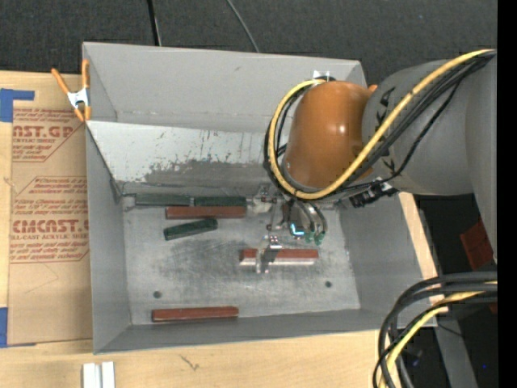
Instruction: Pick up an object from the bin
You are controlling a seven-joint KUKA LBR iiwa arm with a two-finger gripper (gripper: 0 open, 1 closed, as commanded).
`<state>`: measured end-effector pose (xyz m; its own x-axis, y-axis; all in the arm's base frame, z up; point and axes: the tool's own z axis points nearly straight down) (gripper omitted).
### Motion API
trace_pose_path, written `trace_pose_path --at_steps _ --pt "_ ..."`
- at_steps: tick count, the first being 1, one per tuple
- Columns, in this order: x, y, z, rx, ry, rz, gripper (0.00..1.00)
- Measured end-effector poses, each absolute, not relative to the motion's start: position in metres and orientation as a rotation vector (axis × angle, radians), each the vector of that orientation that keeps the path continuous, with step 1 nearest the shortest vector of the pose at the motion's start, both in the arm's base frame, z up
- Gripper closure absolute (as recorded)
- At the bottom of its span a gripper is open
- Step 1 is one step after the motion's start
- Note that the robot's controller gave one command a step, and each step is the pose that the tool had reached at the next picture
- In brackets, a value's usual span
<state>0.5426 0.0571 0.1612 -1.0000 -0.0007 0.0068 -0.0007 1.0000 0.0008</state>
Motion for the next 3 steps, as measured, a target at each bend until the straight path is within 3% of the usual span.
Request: trace_pose_path --at_steps 1,2,3 --pt "0.544 0.057 0.166 0.000 -3.142 -0.002 0.00" --pt "0.546 0.016 0.101 0.068 -3.147 -0.001 0.00" --pt "0.558 -0.005 0.072 -0.011 -3.140 -0.007 0.00"
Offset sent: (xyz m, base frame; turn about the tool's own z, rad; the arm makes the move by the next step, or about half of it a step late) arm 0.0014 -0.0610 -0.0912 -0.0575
